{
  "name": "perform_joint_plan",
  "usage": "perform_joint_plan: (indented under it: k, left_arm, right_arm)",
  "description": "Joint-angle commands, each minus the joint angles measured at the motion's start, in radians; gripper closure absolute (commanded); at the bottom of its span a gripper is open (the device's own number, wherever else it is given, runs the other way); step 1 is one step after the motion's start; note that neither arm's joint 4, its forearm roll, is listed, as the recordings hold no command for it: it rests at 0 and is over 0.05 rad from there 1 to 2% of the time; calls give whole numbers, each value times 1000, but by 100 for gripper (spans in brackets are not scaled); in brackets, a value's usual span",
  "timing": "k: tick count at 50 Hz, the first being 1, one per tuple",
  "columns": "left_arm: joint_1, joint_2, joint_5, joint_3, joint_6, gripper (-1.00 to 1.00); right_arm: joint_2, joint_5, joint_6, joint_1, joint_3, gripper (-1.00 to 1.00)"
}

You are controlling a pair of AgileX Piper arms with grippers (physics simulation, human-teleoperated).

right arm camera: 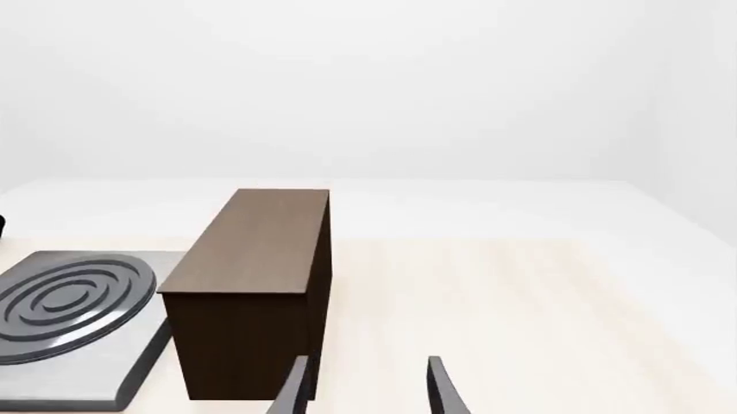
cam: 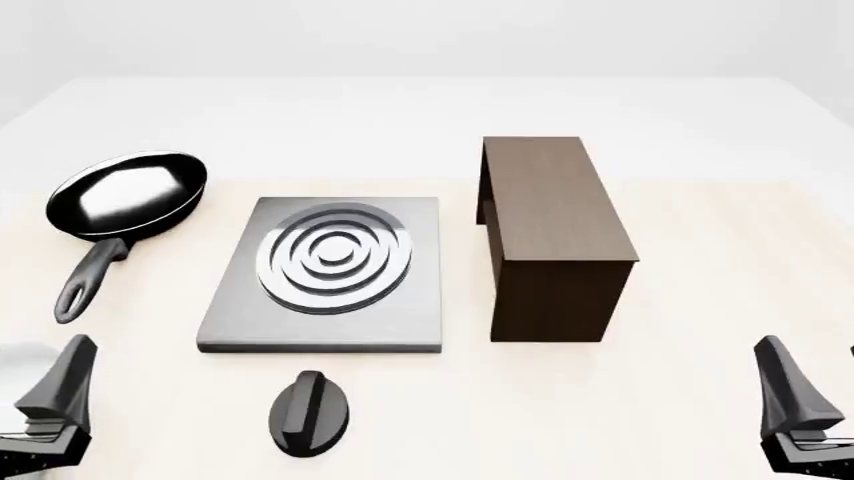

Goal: Turn on the stove.

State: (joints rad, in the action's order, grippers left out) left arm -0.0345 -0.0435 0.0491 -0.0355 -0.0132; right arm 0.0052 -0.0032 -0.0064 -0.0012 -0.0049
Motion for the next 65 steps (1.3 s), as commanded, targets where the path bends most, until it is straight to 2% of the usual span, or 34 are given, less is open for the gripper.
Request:
perform_joint_plan:
  k: [1, 7, 11, 13, 20, 25, 26, 28, 39, 53, 60, 65]
  left_arm:
    - [34, 28, -21, 16, 20, -100]
    - [31, 20, 20, -26, 29, -100]
    - [33, 41, 78, -75, 3, -100]
    - [61, 16, 115, -98, 48, -100]
    - [92, -2, 176, -155, 46, -100]
    - [106, -62, 165, -162, 68, -100]
    - [112, -160, 135, -168, 75, -100]
    - [121, -199, 121, -173, 77, -100]
    - [136, -321, 116, -214, 79, -100]
    - [129, -350, 229, -317, 58, -100]
    - [122, -361, 260, -340, 53, -100]
    - [138, -399, 240, -315, 45, -100]
  right_arm:
    - [-1, -1, -2, 3, 0, -100]
    - [-1, -1, -2, 2, 0, -100]
    - [-1, -1, -3, 3, 0, -100]
    - [-1, -1, -2, 3, 0, -100]
    - [-1, -1, -2, 3, 0, -100]
    - [-1, -1, -2, 3, 0, -100]
    - [-1, -1, -2, 3, 0, -100]
    - [-1, -1, -2, 3, 0, -100]
    - [-1, -1, -2, 3, 0, -100]
    - [-1, -1, -2, 2, 0, -100]
    - [-1, -1, -2, 3, 0, -100]
    - [-1, -1, -2, 2, 0, -100]
